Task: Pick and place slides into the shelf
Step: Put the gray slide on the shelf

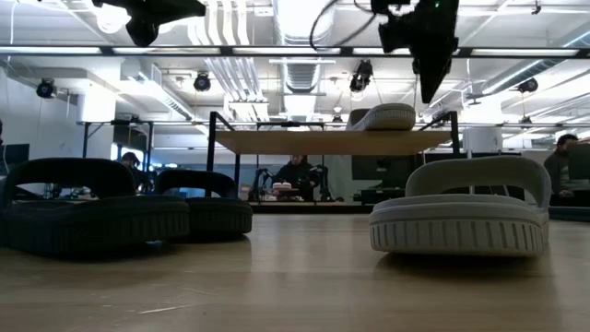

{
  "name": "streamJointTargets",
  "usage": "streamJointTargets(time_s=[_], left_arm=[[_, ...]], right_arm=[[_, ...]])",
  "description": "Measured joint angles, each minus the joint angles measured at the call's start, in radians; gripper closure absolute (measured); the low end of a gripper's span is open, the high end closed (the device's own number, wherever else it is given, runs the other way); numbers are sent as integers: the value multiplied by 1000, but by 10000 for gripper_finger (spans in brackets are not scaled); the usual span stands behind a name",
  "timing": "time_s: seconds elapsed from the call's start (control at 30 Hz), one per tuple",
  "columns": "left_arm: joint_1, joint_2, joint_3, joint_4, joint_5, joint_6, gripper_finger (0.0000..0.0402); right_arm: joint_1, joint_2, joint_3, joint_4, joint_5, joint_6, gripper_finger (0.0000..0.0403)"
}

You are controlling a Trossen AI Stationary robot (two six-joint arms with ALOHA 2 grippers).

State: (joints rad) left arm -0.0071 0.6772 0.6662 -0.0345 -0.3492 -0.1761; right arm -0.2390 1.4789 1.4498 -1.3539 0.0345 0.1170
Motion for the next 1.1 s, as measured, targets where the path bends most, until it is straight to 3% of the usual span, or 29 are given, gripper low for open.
streamJointTargets(time_s=[0.07, 0.17, 0.27, 0.5, 0.63, 0.83, 1.1], left_arm=[[0, -1, -1, 0, 0, 0, 400], [0, -3, -1, -12, 0, 1, 400], [0, -6, -1, -33, 0, 1, 400], [0, -23, -1, -132, 1, 9, 400], [0, -41, -1, -192, 1, 22, 400], [0, -59, -3, -223, 2, 108, 400], [0, -64, -3, -222, 2, 133, 400]], right_arm=[[83, 5, 0, 4, 55, -18, 289], [219, 10, -1, 5, 240, 17, 290], [331, 9, -1, 6, 357, 175, 289], [570, 42, -1, 7, 359, 660, 285], [695, 112, -1, 11, 348, 854, 284], [802, 246, 19, 5, 329, 984, 284], [855, 375, 76, 6, 351, 1010, 274]])
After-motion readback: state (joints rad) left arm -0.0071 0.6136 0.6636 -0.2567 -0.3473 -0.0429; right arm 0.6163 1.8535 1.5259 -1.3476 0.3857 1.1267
